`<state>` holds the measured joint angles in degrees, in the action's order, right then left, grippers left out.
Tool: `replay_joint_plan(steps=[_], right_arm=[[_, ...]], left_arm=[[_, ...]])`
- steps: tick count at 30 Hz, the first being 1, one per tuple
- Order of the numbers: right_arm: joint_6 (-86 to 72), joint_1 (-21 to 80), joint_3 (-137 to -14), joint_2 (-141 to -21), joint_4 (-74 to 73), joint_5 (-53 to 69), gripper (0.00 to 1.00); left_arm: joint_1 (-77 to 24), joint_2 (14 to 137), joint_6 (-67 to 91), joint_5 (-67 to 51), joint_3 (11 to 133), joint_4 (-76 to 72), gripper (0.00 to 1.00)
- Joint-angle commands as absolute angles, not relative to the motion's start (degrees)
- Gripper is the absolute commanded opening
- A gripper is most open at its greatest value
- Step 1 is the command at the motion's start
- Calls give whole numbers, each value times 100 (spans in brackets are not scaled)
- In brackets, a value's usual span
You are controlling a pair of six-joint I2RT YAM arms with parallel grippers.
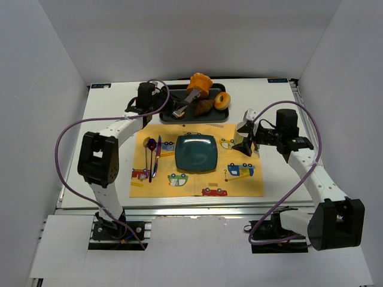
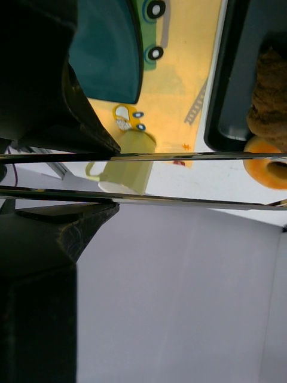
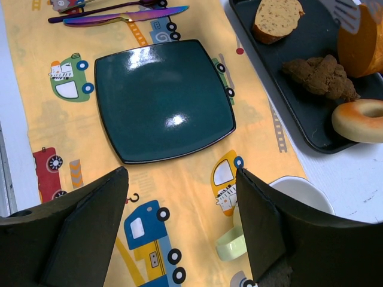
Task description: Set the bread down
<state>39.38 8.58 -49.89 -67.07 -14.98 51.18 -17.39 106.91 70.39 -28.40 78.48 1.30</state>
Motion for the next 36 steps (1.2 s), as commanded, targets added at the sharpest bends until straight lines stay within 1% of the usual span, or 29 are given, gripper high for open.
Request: replay_joint_plan(steps=[1,6,36], right_arm=[[3955,826,-4966,-6583,-1380,5238,77],[3973,817,-4948,-6574,-1397,5221,77],[3867,800,-4975,-6539,-1354,5203,77]], left_arm=[[-1767,10160,7514,-2716,7753,-465,46],[-1767,10178,7760,-2637,7647,-721,46],[-1767,10433,8253,-2672,7541,-923,48]])
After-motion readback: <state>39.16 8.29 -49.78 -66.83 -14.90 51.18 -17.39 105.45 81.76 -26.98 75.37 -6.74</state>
